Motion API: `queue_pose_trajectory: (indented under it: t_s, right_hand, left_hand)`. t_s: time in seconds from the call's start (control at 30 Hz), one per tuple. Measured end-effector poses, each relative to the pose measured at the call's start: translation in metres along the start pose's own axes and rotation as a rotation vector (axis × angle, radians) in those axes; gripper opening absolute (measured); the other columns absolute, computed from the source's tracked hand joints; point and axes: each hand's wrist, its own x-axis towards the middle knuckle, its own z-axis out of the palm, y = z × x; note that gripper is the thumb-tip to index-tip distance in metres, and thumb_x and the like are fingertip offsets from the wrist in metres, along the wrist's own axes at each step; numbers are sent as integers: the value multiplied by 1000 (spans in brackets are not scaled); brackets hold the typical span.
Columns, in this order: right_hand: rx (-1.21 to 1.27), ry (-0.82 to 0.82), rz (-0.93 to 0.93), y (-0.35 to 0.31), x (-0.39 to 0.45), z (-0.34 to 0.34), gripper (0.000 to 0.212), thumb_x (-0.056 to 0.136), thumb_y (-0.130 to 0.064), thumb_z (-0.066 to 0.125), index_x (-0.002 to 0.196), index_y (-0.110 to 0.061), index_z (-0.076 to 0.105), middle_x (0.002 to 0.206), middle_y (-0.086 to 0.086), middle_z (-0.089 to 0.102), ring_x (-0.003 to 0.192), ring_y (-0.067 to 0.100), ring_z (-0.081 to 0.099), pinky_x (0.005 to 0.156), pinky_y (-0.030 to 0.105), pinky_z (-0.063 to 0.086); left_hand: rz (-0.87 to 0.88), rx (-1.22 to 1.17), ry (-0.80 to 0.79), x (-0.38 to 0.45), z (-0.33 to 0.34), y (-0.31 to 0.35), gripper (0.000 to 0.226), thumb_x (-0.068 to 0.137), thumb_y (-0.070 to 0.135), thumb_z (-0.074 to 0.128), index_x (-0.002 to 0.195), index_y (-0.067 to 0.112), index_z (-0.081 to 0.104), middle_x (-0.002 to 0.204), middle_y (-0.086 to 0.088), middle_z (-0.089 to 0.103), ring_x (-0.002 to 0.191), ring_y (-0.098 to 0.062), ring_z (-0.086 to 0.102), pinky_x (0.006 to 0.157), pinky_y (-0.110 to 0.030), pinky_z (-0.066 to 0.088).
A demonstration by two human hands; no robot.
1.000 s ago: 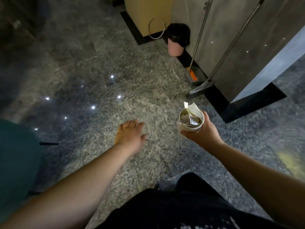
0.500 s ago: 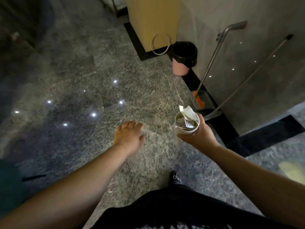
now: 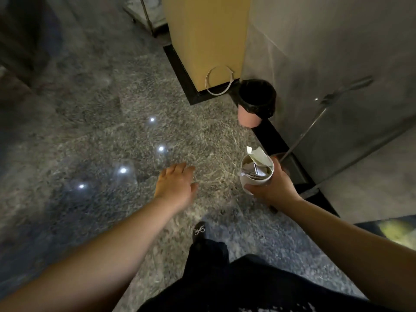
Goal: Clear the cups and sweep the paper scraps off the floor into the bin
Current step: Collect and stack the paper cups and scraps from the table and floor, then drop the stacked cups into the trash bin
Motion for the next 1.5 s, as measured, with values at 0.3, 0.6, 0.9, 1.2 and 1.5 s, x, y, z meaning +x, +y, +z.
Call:
queue_pose_trajectory:
  t_s: [0.3, 0.6, 0.9, 1.2, 1.5]
  right_hand:
    - [64, 82, 31, -60, 142, 14, 75, 69, -24, 85, 131, -25, 42, 106, -15, 54, 93, 1, 55, 70, 6, 40]
    - [184, 165, 12, -82, 280, -10, 60, 75, -18, 81, 123, -24, 45, 109, -18, 60, 98, -15, 57, 85, 13, 46]
    - [127, 207, 28, -95, 438, -68, 60, 66, -40, 82, 113, -37, 46, 110, -16, 60, 102, 1, 58, 86, 24, 44]
    - [132, 290, 93, -91, 566, -100, 59, 71, -16, 83, 110, -31, 42, 99, -20, 54, 87, -7, 52, 68, -2, 38]
    - [199, 446, 226, -86, 693, -99, 67, 69, -24, 85, 114, -39, 38, 109, -19, 55, 94, -14, 53, 75, 1, 39]
  left_hand:
    - [147, 108, 26, 182, -76, -65, 56, 98, 45, 45, 147, 19, 38, 154, -10, 35, 140, -31, 31, 113, -45, 25]
    - [243, 122, -84, 348, -106, -55, 58, 101, 48, 35, 153, 24, 24, 162, -5, 19, 148, -28, 16, 120, -47, 18]
    - [258, 98, -68, 519, -153, -16, 56, 101, 45, 38, 152, 23, 27, 161, -6, 21, 147, -28, 19, 118, -48, 20]
    - [370, 109, -98, 668, -182, -1, 56, 100, 44, 41, 151, 23, 29, 160, -5, 24, 146, -27, 22, 117, -45, 23]
    - [600, 173, -165, 836, -186, 14, 58, 101, 40, 41, 152, 19, 28, 160, -7, 24, 145, -28, 23, 115, -44, 22]
